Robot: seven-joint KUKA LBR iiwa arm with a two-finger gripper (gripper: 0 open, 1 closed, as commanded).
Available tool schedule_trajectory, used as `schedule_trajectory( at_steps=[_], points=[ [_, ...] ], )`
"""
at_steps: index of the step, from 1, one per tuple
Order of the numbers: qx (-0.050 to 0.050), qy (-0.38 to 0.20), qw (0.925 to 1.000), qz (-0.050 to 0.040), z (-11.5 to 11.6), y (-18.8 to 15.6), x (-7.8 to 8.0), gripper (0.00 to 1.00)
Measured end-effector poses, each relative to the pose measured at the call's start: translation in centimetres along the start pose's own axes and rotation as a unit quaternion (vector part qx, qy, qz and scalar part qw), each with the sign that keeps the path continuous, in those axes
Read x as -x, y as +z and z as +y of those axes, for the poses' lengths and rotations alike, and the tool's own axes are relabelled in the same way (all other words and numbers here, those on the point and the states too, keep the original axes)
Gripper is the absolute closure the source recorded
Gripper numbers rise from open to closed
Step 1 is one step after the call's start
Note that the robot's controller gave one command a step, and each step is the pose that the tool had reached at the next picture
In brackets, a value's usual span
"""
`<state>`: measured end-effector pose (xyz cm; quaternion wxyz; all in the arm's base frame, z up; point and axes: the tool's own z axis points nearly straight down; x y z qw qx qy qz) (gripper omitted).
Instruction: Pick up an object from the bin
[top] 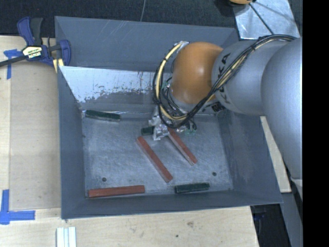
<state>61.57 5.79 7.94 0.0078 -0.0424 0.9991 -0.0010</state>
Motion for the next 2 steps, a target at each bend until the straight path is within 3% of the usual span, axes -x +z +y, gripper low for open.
schedule_trajectory(
  at_steps=[1, 2],
  points=[
    [0.001, 0.028, 0.9996, 0.0029, -0.88, -19.60, -0.49, 1.00],
    [0.001, 0.028, 0.9996, 0.0013, -0.90, -19.73, -0.40, 1.00]
  ],
)
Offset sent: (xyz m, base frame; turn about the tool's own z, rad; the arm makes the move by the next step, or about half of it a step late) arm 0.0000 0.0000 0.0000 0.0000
